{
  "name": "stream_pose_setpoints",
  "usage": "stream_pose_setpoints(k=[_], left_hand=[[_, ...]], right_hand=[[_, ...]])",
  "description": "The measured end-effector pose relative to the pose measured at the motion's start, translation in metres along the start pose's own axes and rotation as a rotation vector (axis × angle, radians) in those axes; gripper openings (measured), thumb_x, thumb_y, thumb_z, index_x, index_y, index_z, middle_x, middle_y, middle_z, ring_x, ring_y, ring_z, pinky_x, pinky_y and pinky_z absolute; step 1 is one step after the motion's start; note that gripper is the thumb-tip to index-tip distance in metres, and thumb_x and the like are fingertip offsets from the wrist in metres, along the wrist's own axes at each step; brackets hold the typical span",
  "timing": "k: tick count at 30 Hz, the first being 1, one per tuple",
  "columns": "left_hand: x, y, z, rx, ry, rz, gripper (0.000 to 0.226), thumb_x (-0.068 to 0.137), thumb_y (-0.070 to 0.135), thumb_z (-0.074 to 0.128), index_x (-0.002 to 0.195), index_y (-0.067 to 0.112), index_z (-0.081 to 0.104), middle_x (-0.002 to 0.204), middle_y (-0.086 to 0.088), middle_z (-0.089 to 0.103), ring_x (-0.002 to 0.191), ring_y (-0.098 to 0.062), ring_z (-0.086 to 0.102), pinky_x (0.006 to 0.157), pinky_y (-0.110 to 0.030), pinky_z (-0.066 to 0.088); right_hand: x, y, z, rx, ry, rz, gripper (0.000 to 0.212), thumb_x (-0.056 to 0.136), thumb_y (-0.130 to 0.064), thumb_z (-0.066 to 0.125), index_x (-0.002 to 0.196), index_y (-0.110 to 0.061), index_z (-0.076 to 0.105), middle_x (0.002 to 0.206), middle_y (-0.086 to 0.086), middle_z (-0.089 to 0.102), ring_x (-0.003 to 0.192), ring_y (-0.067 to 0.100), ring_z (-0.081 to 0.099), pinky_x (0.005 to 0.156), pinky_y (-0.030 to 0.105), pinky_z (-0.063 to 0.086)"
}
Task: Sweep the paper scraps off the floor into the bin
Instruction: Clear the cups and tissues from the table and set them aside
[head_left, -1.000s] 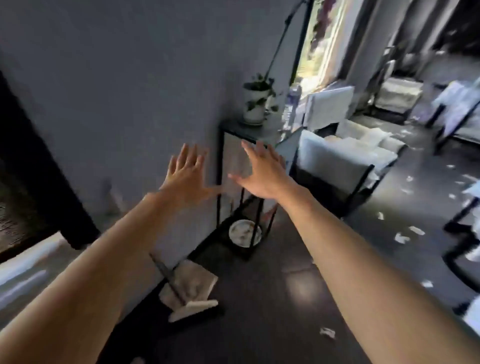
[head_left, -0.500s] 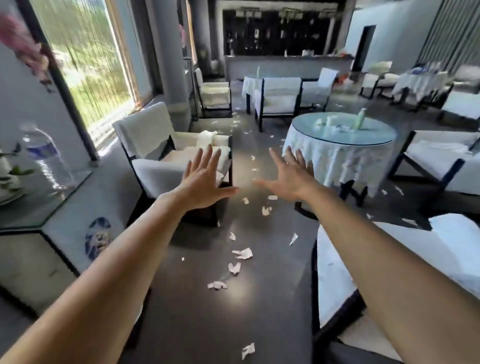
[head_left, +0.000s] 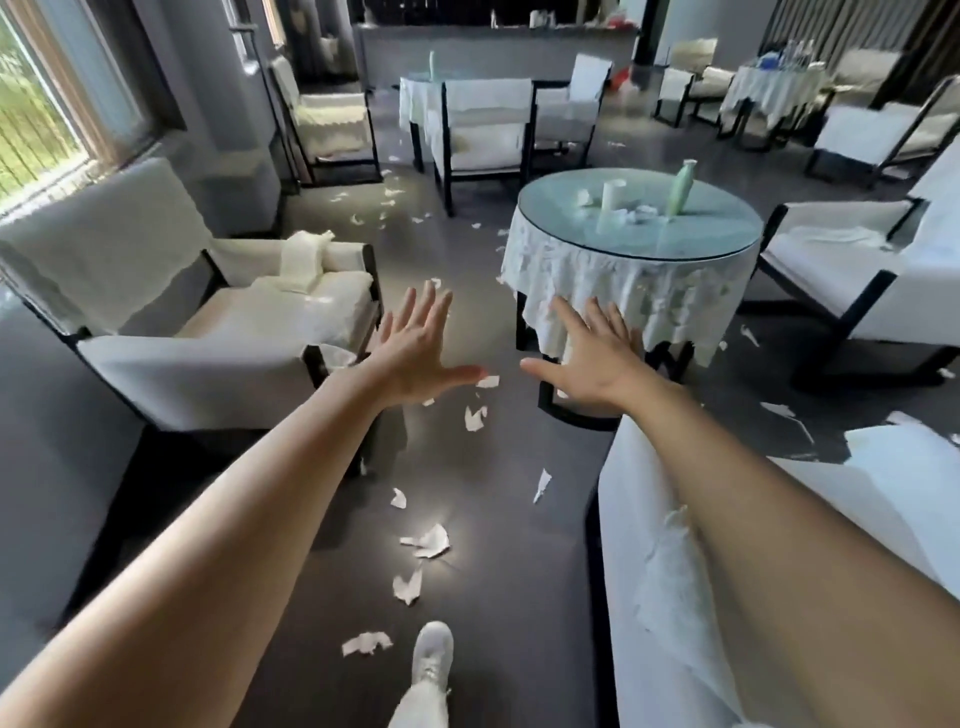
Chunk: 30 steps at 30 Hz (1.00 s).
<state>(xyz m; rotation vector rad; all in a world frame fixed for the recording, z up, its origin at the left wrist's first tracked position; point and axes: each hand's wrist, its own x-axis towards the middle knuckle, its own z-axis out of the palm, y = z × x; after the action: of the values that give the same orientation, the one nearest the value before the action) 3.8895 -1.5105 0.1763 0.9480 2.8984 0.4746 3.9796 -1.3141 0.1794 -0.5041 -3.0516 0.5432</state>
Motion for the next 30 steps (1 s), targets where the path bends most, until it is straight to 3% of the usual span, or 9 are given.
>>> stream_pose_setpoints(k=[8, 17, 30], left_hand=[[0.256, -0.032, -0.008, 0.025, -0.048, 0.132, 0.104, 0.082, 0.066, 0.053, 0.152, 0.018, -0.008, 0.159, -0.002, -0.018, 0.145, -0.018, -0.019, 0.116, -0.039, -0.009], [0.513, -0.008, 0.038, -0.011, -0.133, 0.297, 0.106, 0.081, 0.066, 0.054, 0.152, 0.019, -0.009, 0.158, -0.002, -0.019, 0.145, -0.019, -0.017, 0.117, -0.041, -0.006], [0.833, 0.003, 0.089, -0.090, -0.183, 0.274, 0.105, 0.081, 0.065, 0.053, 0.152, 0.018, -0.010, 0.159, -0.003, -0.018, 0.146, -0.020, -0.014, 0.117, -0.040, -0.003]], right_hand=[[0.220, 0.030, -0.027, 0.098, 0.041, 0.167, 0.091, 0.087, -0.066, 0.049, 0.153, -0.036, -0.005, 0.162, 0.004, -0.011, 0.148, 0.026, -0.015, 0.118, 0.048, -0.004], [0.431, 0.123, -0.053, 0.093, 0.051, 0.323, 0.092, 0.087, -0.068, 0.047, 0.154, -0.034, -0.007, 0.162, 0.007, -0.010, 0.148, 0.028, -0.013, 0.118, 0.050, -0.003], [0.732, 0.240, -0.088, 0.117, 0.005, 0.345, 0.091, 0.087, -0.068, 0.046, 0.154, -0.033, -0.006, 0.162, 0.007, -0.007, 0.149, 0.026, -0.011, 0.119, 0.048, 0.000]])
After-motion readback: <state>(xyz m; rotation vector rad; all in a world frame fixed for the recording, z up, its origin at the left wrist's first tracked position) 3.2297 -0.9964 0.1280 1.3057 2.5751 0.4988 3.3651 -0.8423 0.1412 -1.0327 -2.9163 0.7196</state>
